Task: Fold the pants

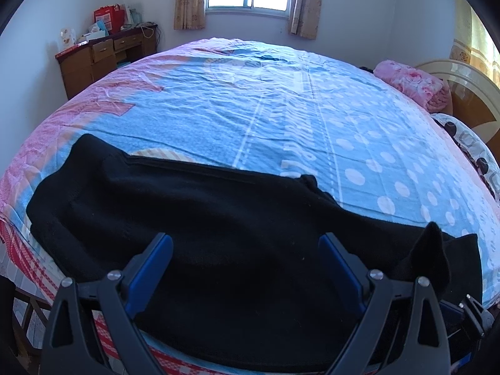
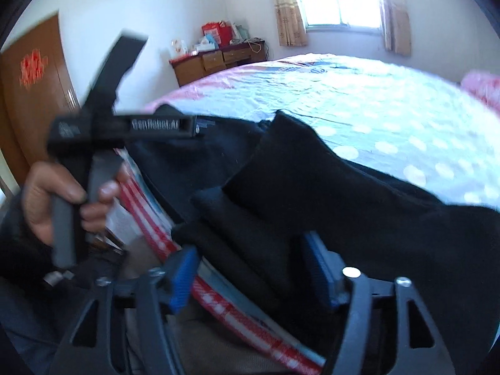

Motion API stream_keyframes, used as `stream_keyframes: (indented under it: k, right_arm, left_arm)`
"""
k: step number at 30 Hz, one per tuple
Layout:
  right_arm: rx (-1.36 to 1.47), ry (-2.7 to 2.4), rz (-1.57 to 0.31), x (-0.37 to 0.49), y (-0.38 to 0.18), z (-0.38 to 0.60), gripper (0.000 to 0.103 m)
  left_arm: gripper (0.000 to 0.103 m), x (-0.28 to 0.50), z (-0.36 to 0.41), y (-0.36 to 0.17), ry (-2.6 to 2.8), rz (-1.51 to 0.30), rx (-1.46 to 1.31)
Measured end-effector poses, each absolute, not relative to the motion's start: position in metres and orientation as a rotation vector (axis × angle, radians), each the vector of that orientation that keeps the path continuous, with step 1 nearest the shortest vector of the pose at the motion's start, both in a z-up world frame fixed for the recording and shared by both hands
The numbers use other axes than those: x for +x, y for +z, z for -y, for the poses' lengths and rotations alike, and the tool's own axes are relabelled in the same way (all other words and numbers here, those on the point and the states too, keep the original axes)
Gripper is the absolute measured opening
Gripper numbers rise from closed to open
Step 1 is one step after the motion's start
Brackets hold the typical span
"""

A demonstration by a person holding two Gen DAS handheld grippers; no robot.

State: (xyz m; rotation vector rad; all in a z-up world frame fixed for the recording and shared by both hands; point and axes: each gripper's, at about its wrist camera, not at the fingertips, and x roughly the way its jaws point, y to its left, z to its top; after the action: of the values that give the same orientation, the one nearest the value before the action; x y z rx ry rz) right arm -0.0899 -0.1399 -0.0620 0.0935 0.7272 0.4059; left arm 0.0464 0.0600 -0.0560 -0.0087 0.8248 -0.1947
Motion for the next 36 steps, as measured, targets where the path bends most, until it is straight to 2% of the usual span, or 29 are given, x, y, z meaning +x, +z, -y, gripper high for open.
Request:
stream_keyframes:
  k: [2, 5, 10, 12, 13, 14, 16, 17, 18, 22, 29, 36]
  right_arm:
    - [0.171, 0.431, -0.749, -0.091, -0.06, 0.15, 0.086]
    - [0.293, 0.502, -0.759, -0.103, -0.052, 0.161, 0.086]
    - [0.276, 0.498, -0.688, -0.1, -0.01, 0.173, 0.086]
    - [0.235, 0.42, -0.656, -0.082, 0.0, 0.18, 0.08]
    - [0.223, 0.416, -0.65, -0.068, 0.003, 0.176, 0.066]
    - [0.205, 0.412, -0.662, -0.052, 0.001, 0.178, 0.059]
    - [0.174, 0.426, -0.708, -0.022, -0.009, 0.175, 0.057]
    - [0.163, 0.442, -0.731, -0.014, -0.015, 0.173, 0.048]
    - [0.155, 0.462, -0.762, -0.005, -0.021, 0.173, 0.044]
    - [0.138, 0.556, -0.913, 0.007, -0.047, 0.162, 0.044]
    - [-0.089, 0.584, -0.999, -0.034, -0.07, 0.141, 0.044]
    - [-0.182, 0.667, -1.008, -0.05, -0.05, 0.141, 0.044]
  left_arm:
    - [0.097, 0.049, -0.06, -0.056, -0.198, -0.82, -0.004]
    - [0.097, 0.052, -0.062, -0.054, -0.204, -0.815, 0.0]
    - [0.097, 0.06, -0.063, -0.052, -0.224, -0.8, -0.01]
    - [0.097, 0.061, -0.065, -0.053, -0.236, -0.801, -0.013]
    - [0.097, 0.062, -0.065, -0.055, -0.24, -0.804, -0.009]
    - [0.097, 0.064, -0.066, -0.056, -0.238, -0.806, -0.004]
    - [0.097, 0.066, -0.069, -0.059, -0.233, -0.813, -0.013]
    - [0.097, 0.067, -0.069, -0.06, -0.24, -0.817, -0.02]
    - [0.097, 0.067, -0.069, -0.061, -0.249, -0.821, -0.025]
    - [0.097, 0.065, -0.06, -0.06, -0.284, -0.793, 0.02]
    - [0.097, 0.071, -0.046, -0.064, -0.296, -0.802, 0.066]
    - [0.097, 0.074, -0.053, -0.067, -0.268, -0.812, 0.041]
